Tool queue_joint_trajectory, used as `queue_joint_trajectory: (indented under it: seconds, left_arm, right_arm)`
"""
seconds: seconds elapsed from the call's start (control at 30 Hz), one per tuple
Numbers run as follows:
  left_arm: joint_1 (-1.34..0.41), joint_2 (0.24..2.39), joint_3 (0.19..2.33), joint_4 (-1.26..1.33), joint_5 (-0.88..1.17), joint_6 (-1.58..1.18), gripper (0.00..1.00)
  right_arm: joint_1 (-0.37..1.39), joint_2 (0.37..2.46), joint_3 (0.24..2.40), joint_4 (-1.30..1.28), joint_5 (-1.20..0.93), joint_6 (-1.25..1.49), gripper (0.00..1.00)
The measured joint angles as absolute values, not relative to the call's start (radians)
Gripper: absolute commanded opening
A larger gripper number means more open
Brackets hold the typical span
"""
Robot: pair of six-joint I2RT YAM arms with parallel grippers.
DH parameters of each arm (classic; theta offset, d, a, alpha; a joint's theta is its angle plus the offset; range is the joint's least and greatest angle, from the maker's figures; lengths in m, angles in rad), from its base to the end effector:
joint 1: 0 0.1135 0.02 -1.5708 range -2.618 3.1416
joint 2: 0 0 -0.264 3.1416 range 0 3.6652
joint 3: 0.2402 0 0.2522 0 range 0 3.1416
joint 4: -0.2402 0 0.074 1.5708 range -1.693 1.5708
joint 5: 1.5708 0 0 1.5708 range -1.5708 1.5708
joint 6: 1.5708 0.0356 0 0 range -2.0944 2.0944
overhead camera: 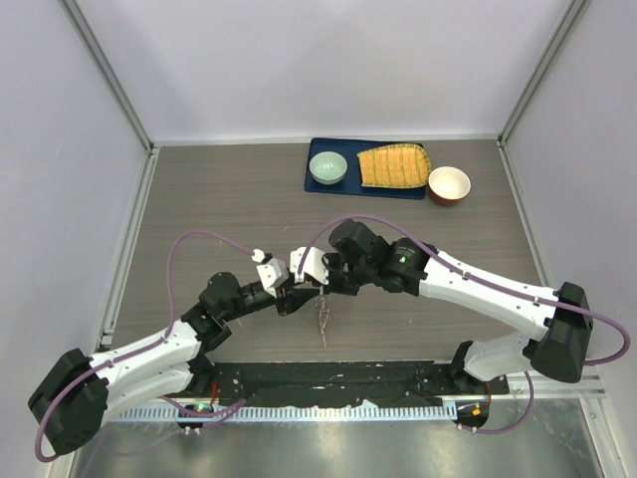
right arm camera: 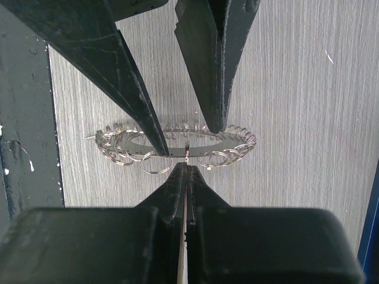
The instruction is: Put the keys on the keyring
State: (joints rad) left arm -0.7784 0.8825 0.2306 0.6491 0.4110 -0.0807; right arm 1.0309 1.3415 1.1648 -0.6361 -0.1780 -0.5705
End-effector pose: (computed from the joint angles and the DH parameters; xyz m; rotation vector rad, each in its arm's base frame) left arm 0.1253 -0.1436 0.2162 0.8746 1.4145 -0.9848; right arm 0.1419 0.2491 0.3074 -1.7886 1.6154 0.4281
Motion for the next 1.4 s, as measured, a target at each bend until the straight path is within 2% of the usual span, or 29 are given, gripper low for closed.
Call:
queue_joint_trajectory:
  seconds: [0.53, 0.73, 0.83, 0.9, 1.0, 1.03, 1.1, 1.13, 1.4]
  left_arm:
    - [-0.778, 0.925, 0.255, 0.665, 0.458, -0.04, 0.23]
    - [-0.777, 0.933, 0.261, 0.669, 0.469, -0.039, 0.13]
    - [-0.777, 0.936, 0.262, 0.669, 0.476, -0.039, 0.0]
    - [-0.776, 0.94, 0.262, 0.669, 0.482, -0.038, 0.0]
    - [-0.776, 0.943, 0.262, 0.669, 0.49, -0.036, 0.0]
    - [-0.776, 0.943, 0.262, 0.669, 0.49, -0.036, 0.0]
    - [-0.776, 0.943, 0.262, 0.668, 0.487, -0.035, 0.0]
    - [-0.777, 0.942, 0.262, 0.666, 0.48, -0.033, 0.0]
    - [-0.777, 0.836, 0.226, 0.632, 0.391, -0.009, 0.0]
  right_arm:
    - [1.032, 1.34, 1.164, -0.636, -0.186, -0.57, 0.01]
    - [1.032, 1.335, 1.164, -0.636, -0.187, -0.57, 0.01]
    - [1.032, 1.334, 1.164, -0.636, -0.187, -0.57, 0.01]
    - [1.032, 1.334, 1.164, -0.638, -0.186, -0.57, 0.01]
    - [1.031, 1.333, 1.163, -0.638, -0.185, -0.566, 0.13]
    - [1.031, 1.333, 1.163, -0.638, -0.185, -0.563, 0.27]
    - [1.031, 1.333, 1.163, -0.636, -0.181, -0.544, 0.41]
    - [1.031, 1.331, 1.163, -0.63, -0.176, -0.535, 0.53]
    - [1.018, 1.256, 1.163, -0.581, -0.086, -0.365, 0.89]
